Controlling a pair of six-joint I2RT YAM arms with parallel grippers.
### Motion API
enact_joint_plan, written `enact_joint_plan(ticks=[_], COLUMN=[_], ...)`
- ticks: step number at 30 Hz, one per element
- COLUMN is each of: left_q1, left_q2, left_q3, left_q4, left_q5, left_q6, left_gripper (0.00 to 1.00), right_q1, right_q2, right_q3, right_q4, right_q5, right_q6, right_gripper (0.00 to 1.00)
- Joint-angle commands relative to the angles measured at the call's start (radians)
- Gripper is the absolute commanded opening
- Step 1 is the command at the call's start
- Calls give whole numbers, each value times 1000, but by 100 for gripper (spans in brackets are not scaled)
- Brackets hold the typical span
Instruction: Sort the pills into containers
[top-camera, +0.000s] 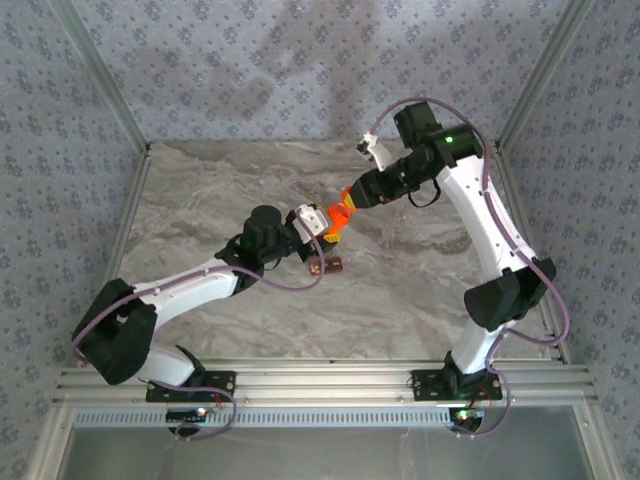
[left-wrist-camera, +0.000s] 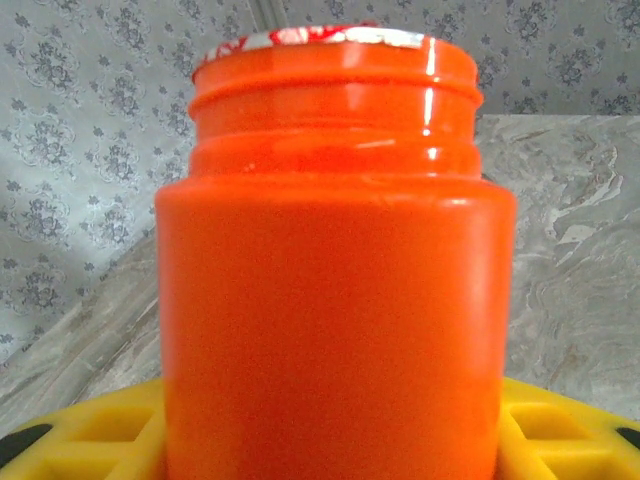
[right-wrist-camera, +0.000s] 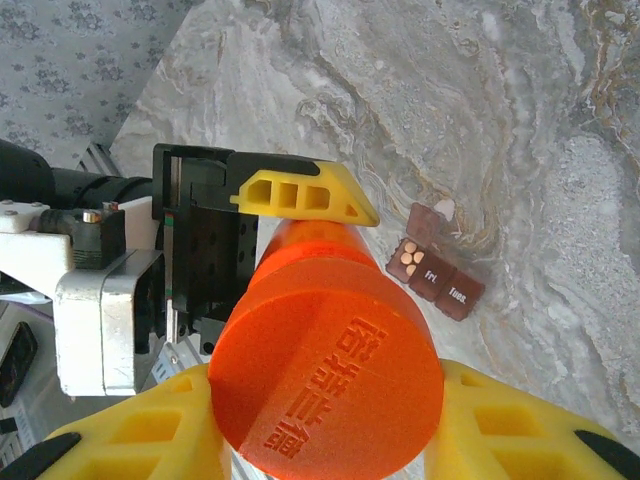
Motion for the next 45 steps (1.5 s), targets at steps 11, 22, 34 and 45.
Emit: enact_joint_plan(ticks=[11,22,34,45], left_q1=[0,-1,-1,-1], left_q2=[-18,-32,-39,-46], left_q3=[44,43,45,44], left_q4=[22,16,41,70], left_q5=[30,31,12,-8], left_q6=[18,25,7,-9], left_gripper=[0,0,0,0], right_q1=[33,33,74,74], right_q2=[40,46,65,48], right_q3=[-42,-53,-107,-185], right_q4=[-36,-36,3,163], right_q5=[-35,-51,-43,-97], right_q6=[-44,-47,2,222], right_gripper=[30,29,29,28])
